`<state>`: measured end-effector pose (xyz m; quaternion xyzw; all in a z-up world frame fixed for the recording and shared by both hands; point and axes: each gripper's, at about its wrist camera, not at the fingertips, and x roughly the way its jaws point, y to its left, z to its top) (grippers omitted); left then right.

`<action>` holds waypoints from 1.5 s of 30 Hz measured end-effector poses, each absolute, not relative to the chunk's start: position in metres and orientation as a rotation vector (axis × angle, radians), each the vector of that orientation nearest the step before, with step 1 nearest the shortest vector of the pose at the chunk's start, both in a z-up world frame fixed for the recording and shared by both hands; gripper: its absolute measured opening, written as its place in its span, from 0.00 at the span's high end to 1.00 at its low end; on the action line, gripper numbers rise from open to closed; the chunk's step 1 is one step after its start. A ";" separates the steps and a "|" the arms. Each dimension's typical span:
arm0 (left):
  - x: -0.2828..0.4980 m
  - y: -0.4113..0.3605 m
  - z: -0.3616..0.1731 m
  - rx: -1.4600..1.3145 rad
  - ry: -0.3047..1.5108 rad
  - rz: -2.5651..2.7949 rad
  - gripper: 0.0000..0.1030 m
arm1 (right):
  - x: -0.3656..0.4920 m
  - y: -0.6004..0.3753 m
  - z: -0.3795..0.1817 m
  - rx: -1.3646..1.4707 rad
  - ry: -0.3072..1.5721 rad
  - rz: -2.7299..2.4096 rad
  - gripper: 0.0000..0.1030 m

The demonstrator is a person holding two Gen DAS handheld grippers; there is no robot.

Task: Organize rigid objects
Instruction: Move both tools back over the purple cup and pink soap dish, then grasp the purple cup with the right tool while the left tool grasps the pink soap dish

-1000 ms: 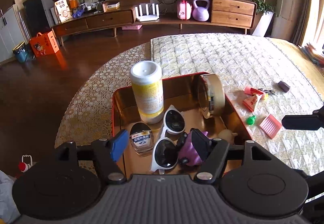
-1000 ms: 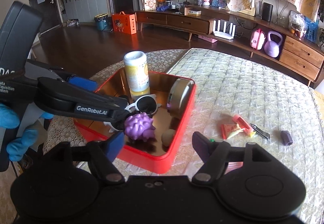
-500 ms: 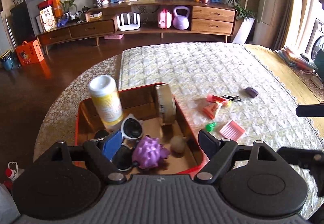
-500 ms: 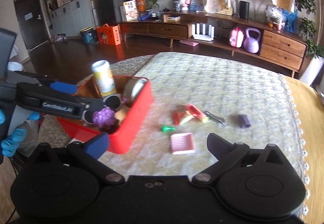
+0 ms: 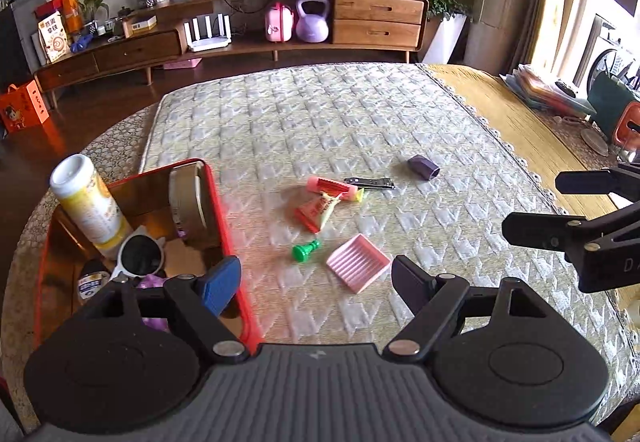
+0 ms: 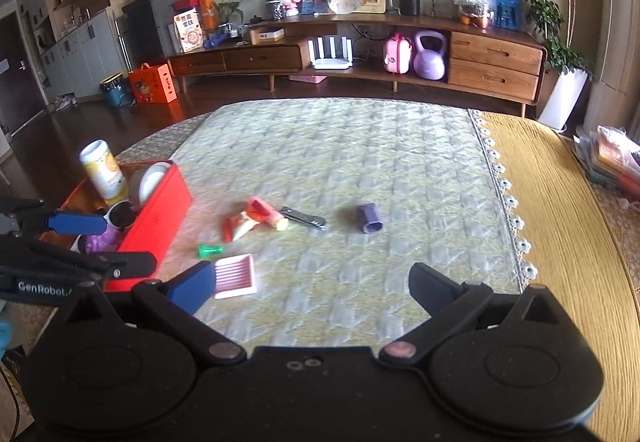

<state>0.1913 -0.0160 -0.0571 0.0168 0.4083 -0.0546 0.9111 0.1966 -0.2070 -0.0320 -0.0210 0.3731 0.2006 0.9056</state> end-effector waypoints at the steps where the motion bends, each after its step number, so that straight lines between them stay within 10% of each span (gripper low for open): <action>1: 0.193 -0.021 -0.059 0.035 0.845 -0.116 0.20 | 0.199 -0.210 -0.034 -0.042 0.773 0.411 0.00; 23: 0.232 -0.053 -0.121 0.025 0.948 -0.109 0.20 | 0.265 -0.221 -0.086 -0.036 0.839 0.414 0.03; 41: 0.248 -0.065 -0.139 0.030 0.943 -0.055 0.20 | 0.323 -0.195 -0.117 -0.101 0.873 0.371 0.29; 45: 0.247 -0.065 -0.138 0.031 0.928 -0.056 0.35 | 0.327 -0.193 -0.119 -0.107 0.858 0.363 0.33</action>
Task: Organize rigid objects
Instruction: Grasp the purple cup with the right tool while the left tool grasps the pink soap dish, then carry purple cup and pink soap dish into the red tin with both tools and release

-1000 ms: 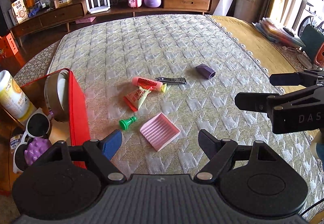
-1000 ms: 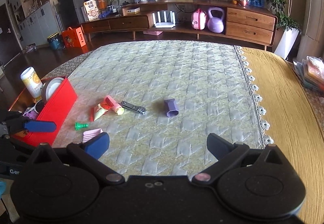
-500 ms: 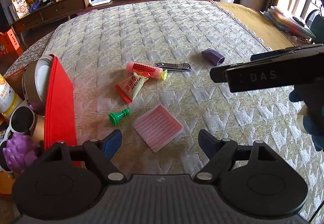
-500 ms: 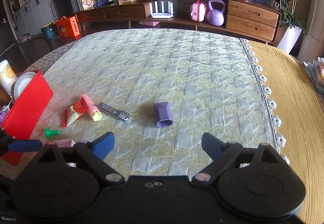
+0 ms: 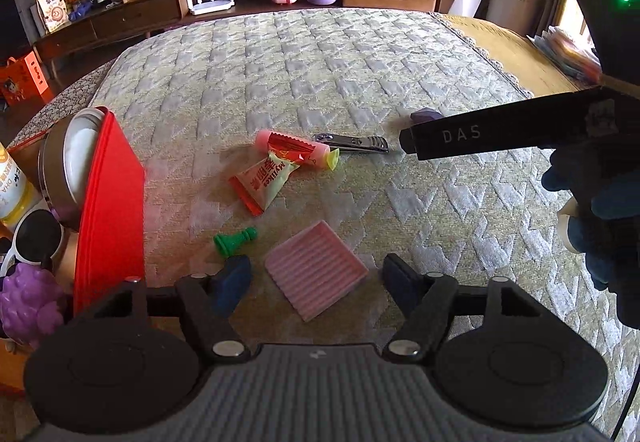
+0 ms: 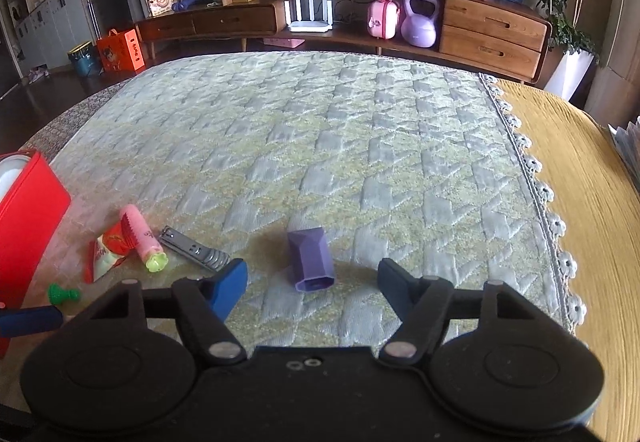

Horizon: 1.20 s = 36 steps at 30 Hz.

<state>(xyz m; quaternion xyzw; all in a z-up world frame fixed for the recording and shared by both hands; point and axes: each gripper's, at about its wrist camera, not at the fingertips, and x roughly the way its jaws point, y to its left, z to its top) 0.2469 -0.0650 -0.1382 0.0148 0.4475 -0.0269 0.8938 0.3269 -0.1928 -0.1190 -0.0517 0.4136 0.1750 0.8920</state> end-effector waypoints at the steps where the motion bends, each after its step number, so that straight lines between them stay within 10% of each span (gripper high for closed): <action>1: 0.247 -0.065 -0.138 0.034 0.926 -0.059 0.38 | 0.328 -0.193 -0.119 -0.108 0.855 0.361 0.36; 9: 0.247 -0.064 -0.136 0.027 0.920 -0.066 0.47 | 0.329 -0.192 -0.117 -0.139 0.835 0.325 0.80; 36: 0.203 -0.038 -0.089 0.009 0.907 -0.109 0.47 | 0.226 -0.194 -0.050 -0.152 0.797 0.422 0.81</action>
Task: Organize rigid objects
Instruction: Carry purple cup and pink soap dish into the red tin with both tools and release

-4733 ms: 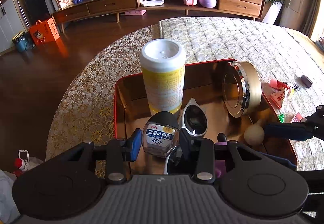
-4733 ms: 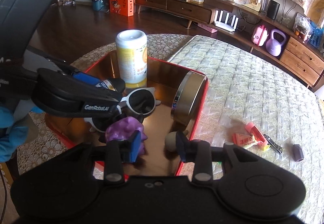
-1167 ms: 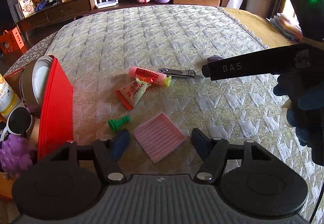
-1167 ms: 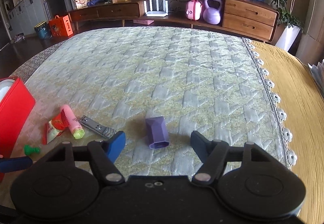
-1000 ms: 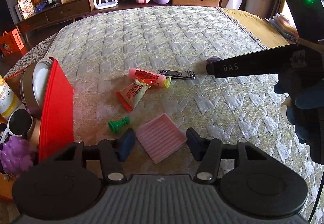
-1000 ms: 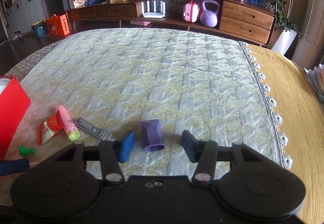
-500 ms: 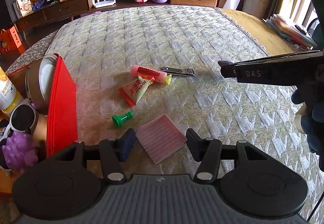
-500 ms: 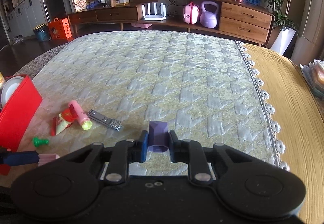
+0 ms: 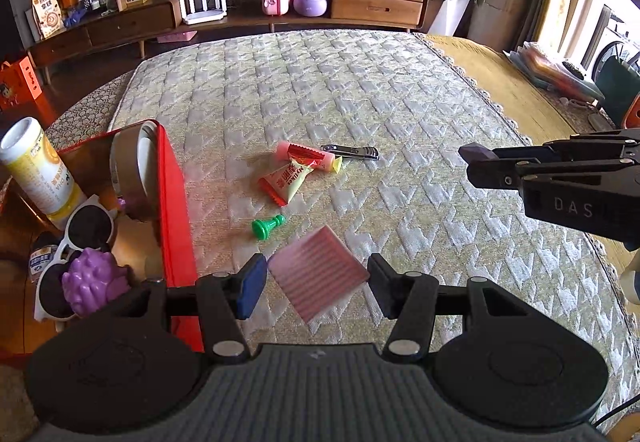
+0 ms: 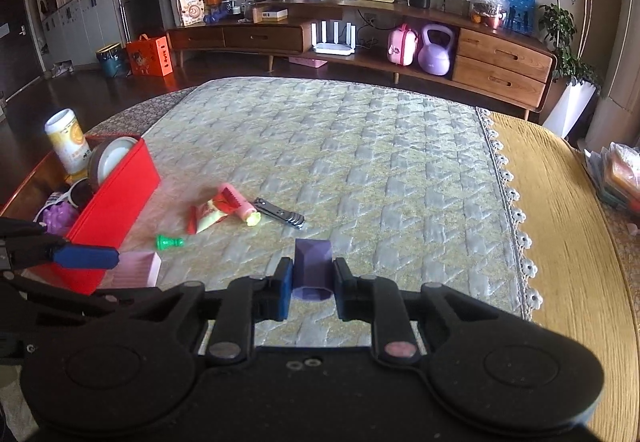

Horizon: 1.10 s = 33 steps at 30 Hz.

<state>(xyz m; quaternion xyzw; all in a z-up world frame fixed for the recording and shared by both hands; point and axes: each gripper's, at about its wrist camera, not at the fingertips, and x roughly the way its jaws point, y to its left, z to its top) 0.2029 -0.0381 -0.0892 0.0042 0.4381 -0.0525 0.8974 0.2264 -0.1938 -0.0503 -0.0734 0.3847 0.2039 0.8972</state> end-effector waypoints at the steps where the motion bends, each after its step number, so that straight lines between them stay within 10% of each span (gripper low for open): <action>1: 0.200 -0.036 -0.085 0.010 0.903 -0.113 0.47 | 0.222 -0.192 -0.046 -0.156 0.795 0.427 0.81; 33: 0.149 0.108 -0.020 0.067 0.848 -0.033 0.47 | 0.143 -0.075 0.014 -0.218 0.704 0.609 0.81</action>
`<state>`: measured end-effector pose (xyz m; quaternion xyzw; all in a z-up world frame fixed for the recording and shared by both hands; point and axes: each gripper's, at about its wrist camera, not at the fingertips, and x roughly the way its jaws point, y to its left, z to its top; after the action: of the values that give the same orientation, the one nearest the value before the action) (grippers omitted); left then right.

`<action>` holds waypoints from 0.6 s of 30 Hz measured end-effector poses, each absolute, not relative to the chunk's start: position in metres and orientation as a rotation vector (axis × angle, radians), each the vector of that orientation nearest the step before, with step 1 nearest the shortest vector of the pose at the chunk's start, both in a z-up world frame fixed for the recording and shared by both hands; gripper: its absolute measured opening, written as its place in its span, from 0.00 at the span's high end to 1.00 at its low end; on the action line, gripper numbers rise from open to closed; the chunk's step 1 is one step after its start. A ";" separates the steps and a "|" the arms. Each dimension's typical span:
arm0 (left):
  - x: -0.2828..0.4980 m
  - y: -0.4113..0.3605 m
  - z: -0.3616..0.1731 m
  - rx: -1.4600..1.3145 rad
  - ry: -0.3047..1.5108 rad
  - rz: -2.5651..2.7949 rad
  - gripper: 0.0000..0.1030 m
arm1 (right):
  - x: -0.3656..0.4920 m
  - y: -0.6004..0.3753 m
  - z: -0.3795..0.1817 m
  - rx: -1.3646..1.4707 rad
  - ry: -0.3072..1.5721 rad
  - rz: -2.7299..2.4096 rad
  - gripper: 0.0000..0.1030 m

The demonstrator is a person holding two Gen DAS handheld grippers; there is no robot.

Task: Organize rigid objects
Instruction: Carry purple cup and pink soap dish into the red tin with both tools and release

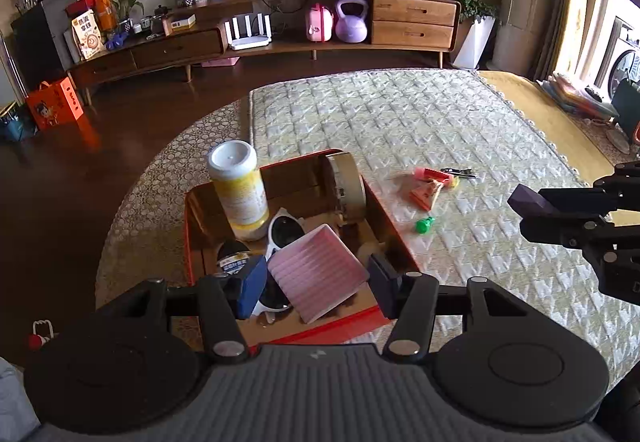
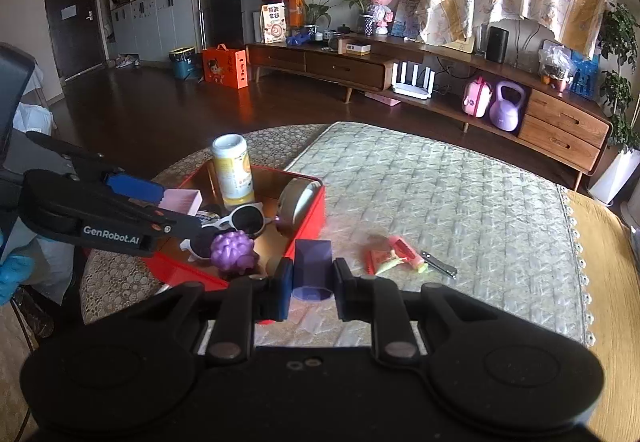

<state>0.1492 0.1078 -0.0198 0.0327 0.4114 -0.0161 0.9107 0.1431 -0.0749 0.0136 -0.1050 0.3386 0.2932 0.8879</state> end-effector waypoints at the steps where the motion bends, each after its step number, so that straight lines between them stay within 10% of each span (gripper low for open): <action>1: 0.152 0.112 -0.021 0.069 0.852 -0.029 0.47 | 0.145 -0.070 0.012 -0.220 0.706 0.616 0.81; 18: 0.201 0.156 -0.076 0.070 0.926 0.067 0.47 | 0.186 0.010 -0.045 -0.290 0.814 0.635 0.81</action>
<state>0.2012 0.1563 -0.0755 0.0335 0.4465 0.0325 0.8936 0.1855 0.0095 -0.0450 -0.1383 0.3878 0.3023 0.8597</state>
